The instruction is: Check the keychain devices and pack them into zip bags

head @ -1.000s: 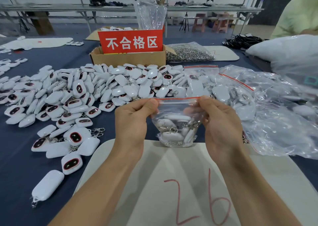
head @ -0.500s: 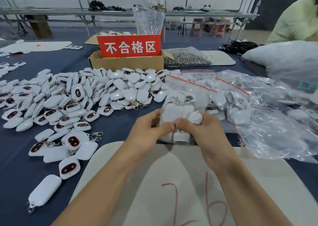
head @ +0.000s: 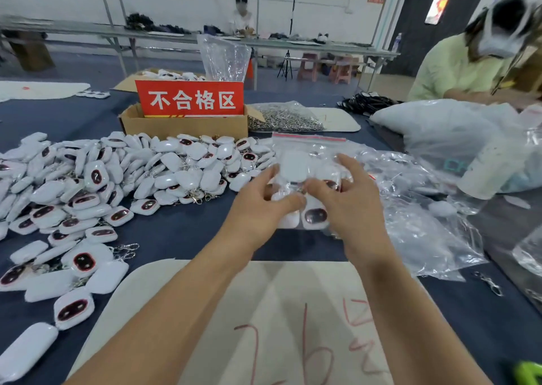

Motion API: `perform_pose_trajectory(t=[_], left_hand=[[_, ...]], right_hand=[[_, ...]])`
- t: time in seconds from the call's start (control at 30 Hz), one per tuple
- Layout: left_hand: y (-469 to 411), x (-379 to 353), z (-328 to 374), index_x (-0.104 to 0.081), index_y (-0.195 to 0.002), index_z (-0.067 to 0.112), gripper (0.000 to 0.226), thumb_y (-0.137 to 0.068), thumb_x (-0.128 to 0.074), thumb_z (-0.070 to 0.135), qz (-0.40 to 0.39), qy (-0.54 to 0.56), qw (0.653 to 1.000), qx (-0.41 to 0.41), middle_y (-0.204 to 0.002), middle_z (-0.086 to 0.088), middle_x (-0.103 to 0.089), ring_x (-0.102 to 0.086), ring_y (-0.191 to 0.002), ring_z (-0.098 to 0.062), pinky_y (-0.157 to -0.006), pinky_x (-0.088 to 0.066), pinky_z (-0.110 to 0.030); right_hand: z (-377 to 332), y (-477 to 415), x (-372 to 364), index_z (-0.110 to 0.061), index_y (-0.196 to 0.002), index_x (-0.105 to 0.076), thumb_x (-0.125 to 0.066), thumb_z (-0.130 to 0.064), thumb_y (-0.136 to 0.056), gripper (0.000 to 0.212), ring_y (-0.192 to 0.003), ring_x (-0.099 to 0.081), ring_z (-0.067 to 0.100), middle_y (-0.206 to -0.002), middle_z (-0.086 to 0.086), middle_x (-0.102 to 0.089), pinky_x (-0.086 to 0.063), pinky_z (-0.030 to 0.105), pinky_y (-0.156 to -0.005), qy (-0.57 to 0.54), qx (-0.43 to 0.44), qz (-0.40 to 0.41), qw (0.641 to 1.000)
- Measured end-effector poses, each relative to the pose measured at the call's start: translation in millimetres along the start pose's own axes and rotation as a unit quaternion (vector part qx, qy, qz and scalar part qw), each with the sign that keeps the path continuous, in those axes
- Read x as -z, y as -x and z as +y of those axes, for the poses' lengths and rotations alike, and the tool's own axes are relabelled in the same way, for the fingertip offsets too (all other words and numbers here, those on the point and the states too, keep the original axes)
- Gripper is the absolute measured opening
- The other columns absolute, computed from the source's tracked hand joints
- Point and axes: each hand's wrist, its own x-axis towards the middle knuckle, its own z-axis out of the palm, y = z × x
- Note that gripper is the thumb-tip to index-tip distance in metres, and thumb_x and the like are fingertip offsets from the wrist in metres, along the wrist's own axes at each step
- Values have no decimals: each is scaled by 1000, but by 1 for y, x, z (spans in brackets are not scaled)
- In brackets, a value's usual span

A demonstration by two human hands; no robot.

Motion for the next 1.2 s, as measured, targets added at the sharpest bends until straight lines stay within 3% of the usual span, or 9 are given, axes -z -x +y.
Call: perform_pose_trajectory(t=[0.17,0.27,0.37,0.57,0.77,0.87,0.97,1.07,1.2], left_hand=[[-56,-37,17,-54,-145,36,75,-76,-84,43,104,0,995,11,-144,11,-57,-53,-128,-9,-105,-44,-31],[-48,-33,-8,-64,-132,34,42,-90,-71,34,162,-88,983,-11,-135,18,-58,-53,-129,-7,-96,-42,-23],[-20,-34,-39,-73,-116,32,25,-94,-67,24,150,-186,968,-70,-149,17,-53,-35,-147,-3,-115,-30,-18],[19,-63,-51,-82,-85,20,26,-80,-62,6,74,-323,910,-251,-106,12,-77,-49,-117,-3,-101,-20,2],[34,-69,-67,-81,-75,18,25,-74,-63,-1,66,-343,898,-267,-89,10,-78,-55,-102,-3,-97,-40,-20],[43,-65,-66,-81,-84,19,30,-70,-61,0,112,-330,885,-308,-92,12,-76,-57,-102,-5,-96,-41,-20],[46,-62,-54,-73,-124,28,53,-75,-63,12,131,-252,932,-227,-116,28,-65,-55,-115,-1,-102,-43,-20],[49,-51,-42,-47,-149,43,76,-79,-73,28,105,-122,978,-129,-140,30,-52,-46,-132,7,-110,-40,-21],[55,-38,-23,-41,-155,29,87,-78,-77,49,93,-281,898,-326,-162,12,-38,-31,-151,-7,-122,-30,-30]], right_hand=[[-18,-60,22,-29,-144,-52,-73,-46,-88,63,-114,-64,10,-138,-3,-63,-43,28,-93,168,6,83,982],[-3,-55,34,-23,-141,-58,-66,-29,-92,50,-101,-60,12,-134,1,-66,-36,26,-90,278,-28,65,958],[20,-22,43,-26,-136,-60,-61,-22,-94,43,-108,-57,21,-128,4,-68,-39,28,-89,328,1,60,943],[49,35,67,-17,-160,-26,-63,-28,-94,76,-153,-23,35,-164,12,-33,-23,45,-124,510,-30,17,859],[44,62,68,-28,-110,-66,-51,-31,-100,19,-104,-67,27,-106,2,-76,-35,36,-91,592,-2,33,805],[39,70,68,-26,-88,-75,-58,-22,-96,19,-92,-68,31,-86,0,-75,-43,36,-81,480,38,83,873],[20,69,69,-27,-84,-82,-63,-8,-93,29,-89,-74,20,-87,-1,-80,-58,26,-77,47,-18,60,997],[9,63,69,-16,-85,-85,-61,-5,-95,28,-87,-76,22,-97,11,-80,-62,36,-84,-248,-126,-21,960],[9,59,56,-9,-88,-84,-71,-14,-88,14,-88,-74,26,-101,15,-79,-59,43,-83,-261,-157,-19,952]])
